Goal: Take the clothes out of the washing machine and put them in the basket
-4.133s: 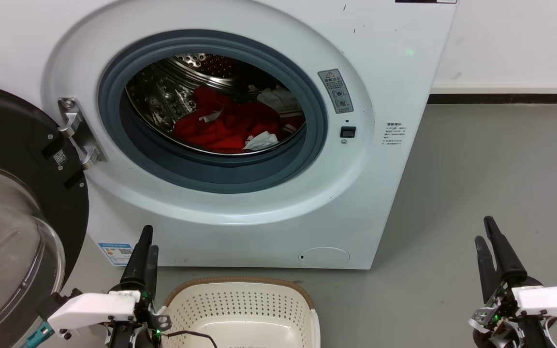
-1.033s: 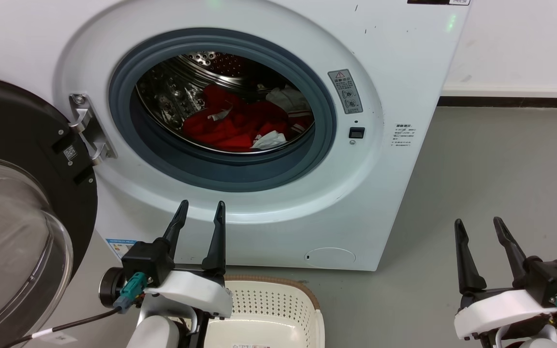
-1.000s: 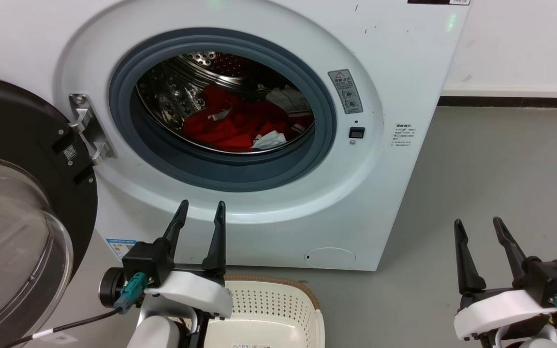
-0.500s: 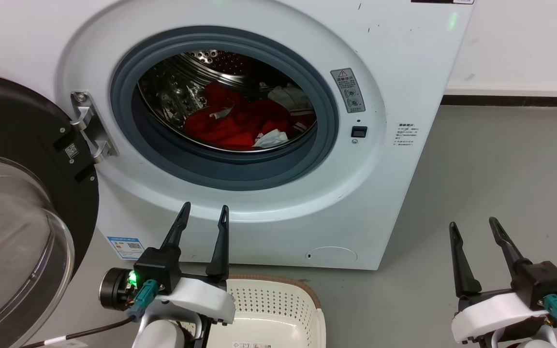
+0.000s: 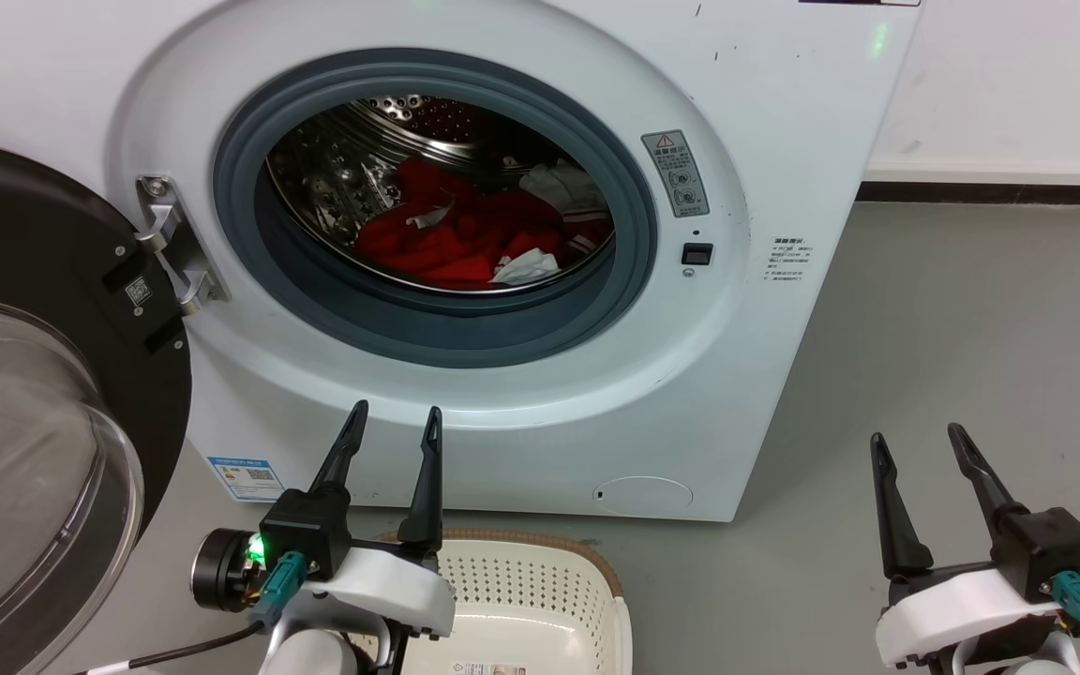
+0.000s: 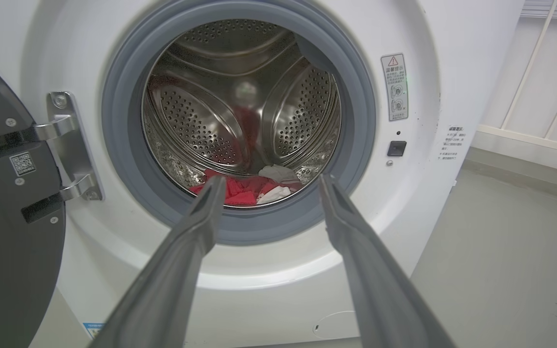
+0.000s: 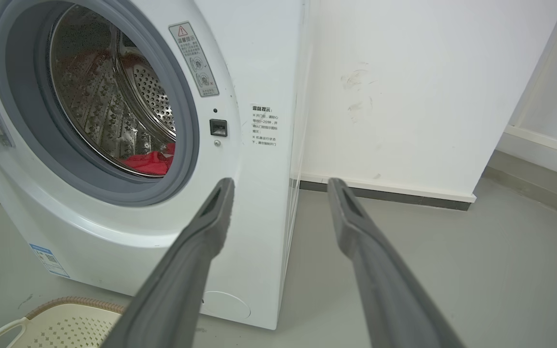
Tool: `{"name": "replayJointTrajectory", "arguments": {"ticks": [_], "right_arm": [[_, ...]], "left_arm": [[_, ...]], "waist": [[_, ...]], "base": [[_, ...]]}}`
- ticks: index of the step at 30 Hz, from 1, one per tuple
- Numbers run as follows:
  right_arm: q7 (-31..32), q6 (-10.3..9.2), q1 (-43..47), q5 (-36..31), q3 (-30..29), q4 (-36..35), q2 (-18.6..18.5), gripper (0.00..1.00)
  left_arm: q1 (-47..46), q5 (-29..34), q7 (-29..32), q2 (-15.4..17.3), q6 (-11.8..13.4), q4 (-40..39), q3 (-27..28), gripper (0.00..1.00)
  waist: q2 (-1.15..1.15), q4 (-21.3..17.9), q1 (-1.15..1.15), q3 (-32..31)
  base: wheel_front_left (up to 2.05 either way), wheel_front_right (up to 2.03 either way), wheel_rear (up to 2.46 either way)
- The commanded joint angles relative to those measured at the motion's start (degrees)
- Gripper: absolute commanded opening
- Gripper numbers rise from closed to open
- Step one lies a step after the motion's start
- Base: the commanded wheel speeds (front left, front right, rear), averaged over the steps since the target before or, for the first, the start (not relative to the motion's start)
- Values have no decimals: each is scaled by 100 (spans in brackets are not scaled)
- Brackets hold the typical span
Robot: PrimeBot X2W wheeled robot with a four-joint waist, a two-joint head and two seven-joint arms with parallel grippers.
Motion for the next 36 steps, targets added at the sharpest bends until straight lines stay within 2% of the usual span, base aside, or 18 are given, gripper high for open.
{"name": "replayJointTrajectory", "arguments": {"ticks": [1,18,27,36], "right_arm": [[-34,-2,29,22,-9,18,-19,100],[1,-2,-91,53,15,-57,-19,100],[45,-2,-345,26,112,-359,-17,100],[-1,-2,-746,113,287,-573,-16,100]], "left_arm": [[32,-5,-15,11,19,-5,10,100],[-176,45,-15,10,47,18,45,100],[-901,91,-15,10,91,93,166,100],[-2036,248,-14,104,-12,453,541,100]], "waist": [[0,0,0,-1],[0,-10,0,213],[0,-197,0,890],[0,-568,0,1857]], "base": [[0,0,0],[0,0,0],[0,0,0],[0,0,0]]}}
